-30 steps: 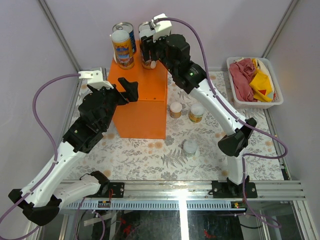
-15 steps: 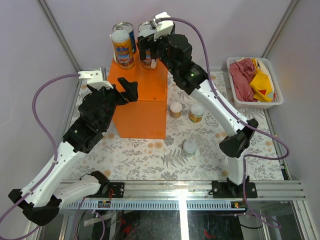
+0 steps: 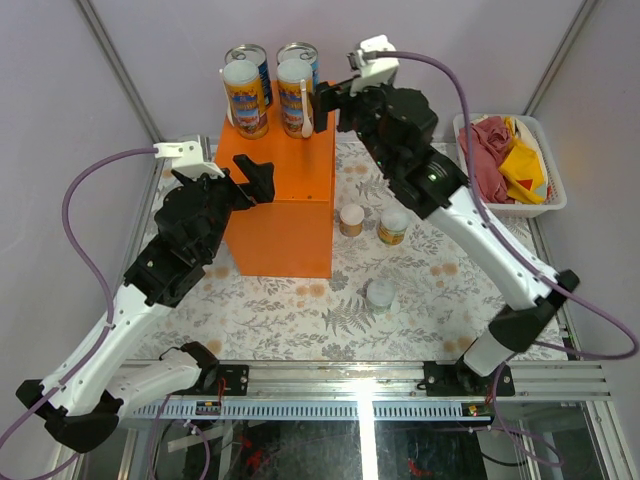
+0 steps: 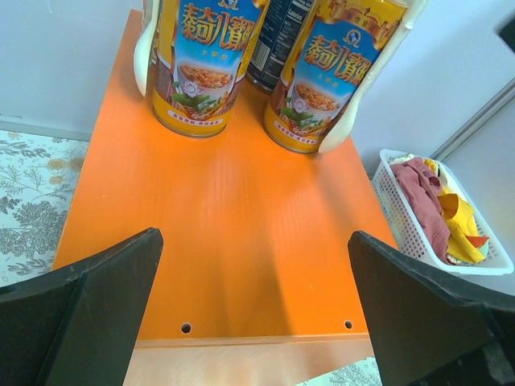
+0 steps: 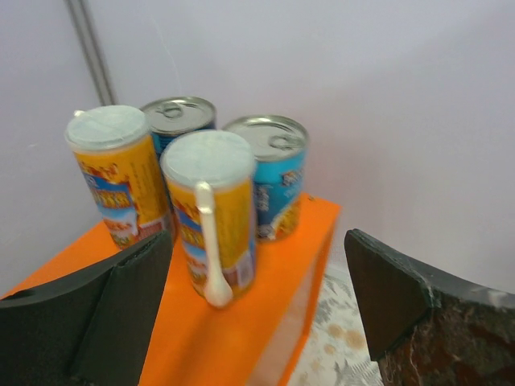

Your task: Place and organize the canned foods onto the counter

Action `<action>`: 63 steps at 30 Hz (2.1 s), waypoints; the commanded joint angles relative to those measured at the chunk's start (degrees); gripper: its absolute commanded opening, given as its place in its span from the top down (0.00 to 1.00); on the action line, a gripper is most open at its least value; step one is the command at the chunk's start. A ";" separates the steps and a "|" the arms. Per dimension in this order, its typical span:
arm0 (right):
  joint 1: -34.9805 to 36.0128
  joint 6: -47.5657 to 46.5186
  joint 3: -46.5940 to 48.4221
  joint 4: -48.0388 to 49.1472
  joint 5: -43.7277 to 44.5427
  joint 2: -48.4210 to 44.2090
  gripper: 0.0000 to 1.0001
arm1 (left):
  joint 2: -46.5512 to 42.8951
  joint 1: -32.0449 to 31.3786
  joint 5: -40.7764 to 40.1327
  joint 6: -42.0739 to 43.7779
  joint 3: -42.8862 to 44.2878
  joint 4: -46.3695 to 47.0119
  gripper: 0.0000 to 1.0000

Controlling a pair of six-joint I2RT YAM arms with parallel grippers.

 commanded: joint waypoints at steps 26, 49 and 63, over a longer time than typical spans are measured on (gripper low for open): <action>-19.08 25.39 -36.06 -17.48 1.08 -8.13 0.01 | -1.70 0.26 -0.37 0.49 0.60 0.56 0.00; -19.47 27.22 -47.76 -9.20 -0.24 -2.52 0.01 | -1.88 0.35 -1.38 1.43 -0.11 0.17 0.00; -19.45 27.05 -48.72 -6.64 0.50 2.40 0.00 | -1.75 1.00 -1.50 2.25 -0.13 0.09 0.00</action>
